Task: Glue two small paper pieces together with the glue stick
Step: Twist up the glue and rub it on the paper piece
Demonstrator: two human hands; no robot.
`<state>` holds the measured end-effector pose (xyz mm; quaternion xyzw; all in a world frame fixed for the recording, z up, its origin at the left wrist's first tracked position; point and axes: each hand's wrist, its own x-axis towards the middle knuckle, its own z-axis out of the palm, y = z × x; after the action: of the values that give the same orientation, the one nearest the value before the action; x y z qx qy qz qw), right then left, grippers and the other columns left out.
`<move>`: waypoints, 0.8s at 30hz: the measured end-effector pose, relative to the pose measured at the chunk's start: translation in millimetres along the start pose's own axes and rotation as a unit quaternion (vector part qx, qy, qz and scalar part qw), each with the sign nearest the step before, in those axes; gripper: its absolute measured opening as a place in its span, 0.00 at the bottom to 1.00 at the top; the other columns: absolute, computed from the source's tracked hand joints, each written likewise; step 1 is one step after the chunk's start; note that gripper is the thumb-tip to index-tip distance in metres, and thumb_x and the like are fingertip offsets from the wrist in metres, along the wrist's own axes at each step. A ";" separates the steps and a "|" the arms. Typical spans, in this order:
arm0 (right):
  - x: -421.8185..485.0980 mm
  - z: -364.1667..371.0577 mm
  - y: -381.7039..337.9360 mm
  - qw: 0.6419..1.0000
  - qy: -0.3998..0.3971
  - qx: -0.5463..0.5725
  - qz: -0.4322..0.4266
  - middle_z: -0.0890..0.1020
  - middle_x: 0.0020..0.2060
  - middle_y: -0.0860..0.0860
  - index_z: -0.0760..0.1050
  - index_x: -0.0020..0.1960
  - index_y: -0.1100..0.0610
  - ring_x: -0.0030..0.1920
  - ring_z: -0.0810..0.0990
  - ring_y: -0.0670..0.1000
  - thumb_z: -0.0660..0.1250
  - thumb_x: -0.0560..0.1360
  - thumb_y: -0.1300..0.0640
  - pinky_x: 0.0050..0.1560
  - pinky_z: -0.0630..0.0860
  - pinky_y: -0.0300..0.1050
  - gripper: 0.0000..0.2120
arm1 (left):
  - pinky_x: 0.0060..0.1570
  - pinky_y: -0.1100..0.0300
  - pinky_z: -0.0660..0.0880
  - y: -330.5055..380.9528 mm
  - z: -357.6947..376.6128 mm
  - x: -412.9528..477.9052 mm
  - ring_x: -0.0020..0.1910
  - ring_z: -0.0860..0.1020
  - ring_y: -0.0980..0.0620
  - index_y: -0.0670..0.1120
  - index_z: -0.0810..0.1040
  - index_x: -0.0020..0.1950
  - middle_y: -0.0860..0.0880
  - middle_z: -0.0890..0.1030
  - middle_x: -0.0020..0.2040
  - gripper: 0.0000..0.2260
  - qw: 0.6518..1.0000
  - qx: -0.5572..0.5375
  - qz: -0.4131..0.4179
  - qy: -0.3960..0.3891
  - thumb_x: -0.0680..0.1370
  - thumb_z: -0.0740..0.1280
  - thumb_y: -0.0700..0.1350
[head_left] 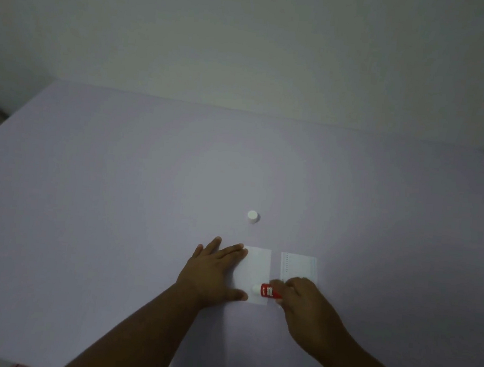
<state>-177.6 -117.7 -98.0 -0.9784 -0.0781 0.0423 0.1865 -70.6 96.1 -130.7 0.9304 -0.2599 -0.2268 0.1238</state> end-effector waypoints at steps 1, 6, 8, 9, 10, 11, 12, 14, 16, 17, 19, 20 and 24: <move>6.7 -0.8 1.9 1.000 0.004 -0.012 0.005 0.80 0.41 0.53 0.76 0.56 0.53 0.41 0.79 0.53 0.64 0.70 0.59 0.36 0.79 0.47 0.15 | 0.73 0.44 0.43 0.2 -0.7 -0.2 0.77 0.44 0.50 0.62 0.48 0.75 0.63 0.51 0.77 0.43 1.000 0.000 0.000 -0.002 0.65 0.62 0.72; 41.9 1.5 11.0 0.997 0.045 -0.039 0.054 0.77 0.53 0.54 0.69 0.66 0.53 0.54 0.73 0.54 0.58 0.77 0.57 0.52 0.72 0.47 0.18 | 0.73 0.44 0.43 1.6 -4.0 -0.7 0.77 0.44 0.49 0.62 0.49 0.75 0.63 0.51 0.77 0.43 1.000 0.002 -0.005 -0.012 0.65 0.62 0.72; 36.6 2.0 8.7 0.998 0.036 -0.032 0.048 0.78 0.51 0.55 0.70 0.64 0.53 0.51 0.74 0.54 0.59 0.76 0.58 0.49 0.73 0.47 0.17 | 0.73 0.44 0.43 2.3 -4.4 -1.0 0.77 0.44 0.49 0.62 0.48 0.75 0.62 0.51 0.77 0.43 1.000 0.003 -0.006 -0.014 0.65 0.62 0.72; 29.5 1.9 7.1 0.999 0.027 -0.029 0.037 0.78 0.49 0.55 0.72 0.63 0.53 0.49 0.75 0.54 0.60 0.76 0.58 0.47 0.74 0.47 0.16 | 0.73 0.44 0.43 2.6 -4.8 -1.0 0.77 0.44 0.49 0.62 0.48 0.75 0.62 0.51 0.77 0.43 1.000 0.002 -0.007 -0.014 0.65 0.63 0.72; 20.5 1.5 4.8 0.999 0.019 -0.025 0.029 0.79 0.46 0.54 0.73 0.61 0.53 0.47 0.76 0.54 0.62 0.74 0.59 0.44 0.75 0.47 0.15 | 0.73 0.44 0.43 2.9 -5.2 -1.1 0.77 0.43 0.49 0.61 0.48 0.75 0.62 0.51 0.77 0.43 1.000 0.001 -0.008 -0.015 0.65 0.63 0.72; 10.7 0.9 2.5 0.999 0.010 -0.022 0.027 0.80 0.44 0.53 0.75 0.58 0.53 0.44 0.77 0.53 0.65 0.72 0.59 0.41 0.76 0.46 0.15 | 0.73 0.43 0.43 3.3 -5.6 -1.2 0.77 0.43 0.49 0.61 0.48 0.75 0.62 0.51 0.77 0.43 1.000 0.001 -0.008 -0.016 0.65 0.63 0.71; 2.0 1.9 1.5 0.999 0.009 -0.027 0.020 0.80 0.41 0.52 0.77 0.56 0.52 0.41 0.78 0.52 0.70 0.68 0.59 0.38 0.78 0.44 0.16 | 0.73 0.43 0.43 3.7 -5.8 -1.4 0.77 0.43 0.49 0.61 0.49 0.75 0.61 0.51 0.77 0.43 1.000 0.001 -0.007 -0.017 0.66 0.63 0.71; -9.1 3.3 1.0 0.999 0.027 -0.042 0.001 0.81 0.36 0.50 0.80 0.51 0.52 0.35 0.79 0.49 0.77 0.60 0.59 0.32 0.78 0.41 0.20 | 0.73 0.43 0.44 4.5 -6.5 -1.9 0.77 0.44 0.49 0.61 0.49 0.75 0.61 0.51 0.77 0.43 1.000 0.002 -0.007 -0.016 0.66 0.64 0.71; -9.2 3.0 3.3 0.998 0.048 -0.030 -0.007 0.81 0.35 0.51 0.80 0.51 0.54 0.34 0.80 0.52 0.78 0.60 0.62 0.30 0.79 0.43 0.20 | 0.73 0.43 0.44 5.4 -7.3 -2.1 0.77 0.44 0.49 0.61 0.49 0.75 0.62 0.51 0.77 0.43 1.000 -0.001 -0.008 -0.016 0.66 0.64 0.70; -4.8 0.9 4.9 0.998 0.057 -0.024 -0.002 0.81 0.36 0.53 0.80 0.51 0.55 0.35 0.80 0.54 0.76 0.62 0.63 0.31 0.79 0.45 0.19 | 0.73 0.43 0.44 5.6 -7.8 -2.2 0.77 0.44 0.49 0.61 0.49 0.75 0.62 0.51 0.77 0.43 1.000 -0.002 -0.010 -0.018 0.65 0.64 0.70; 9.7 -5.1 7.7 0.997 0.076 -0.004 0.031 0.81 0.40 0.57 0.79 0.54 0.57 0.41 0.80 0.59 0.71 0.68 0.64 0.41 0.79 0.50 0.15 | 0.73 0.43 0.43 6.0 -8.7 -2.0 0.77 0.43 0.49 0.61 0.49 0.75 0.63 0.51 0.77 0.43 1.000 -0.004 -0.013 -0.023 0.66 0.64 0.70; 17.6 -8.7 8.0 0.995 0.080 0.026 0.056 0.81 0.44 0.58 0.78 0.57 0.58 0.46 0.79 0.60 0.68 0.71 0.64 0.48 0.76 0.50 0.14 | 0.73 0.43 0.43 6.0 -9.0 -2.1 0.77 0.43 0.50 0.61 0.49 0.75 0.63 0.51 0.77 0.43 1.000 -0.003 -0.013 -0.025 0.66 0.64 0.70; 42.1 -31.3 10.4 0.921 0.156 0.294 0.204 0.81 0.50 0.51 0.78 0.58 0.54 0.51 0.77 0.50 0.66 0.75 0.62 0.50 0.68 0.37 0.12 | 0.73 0.43 0.43 4.7 -8.0 -2.3 0.77 0.42 0.49 0.61 0.48 0.75 0.63 0.50 0.77 0.43 1.000 0.000 -0.011 -0.026 0.66 0.63 0.71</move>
<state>-131.3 -131.3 -75.2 -0.8686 0.1691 -0.0527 0.4628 -70.4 94.3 -121.3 0.9272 -0.2522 -0.2520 0.1149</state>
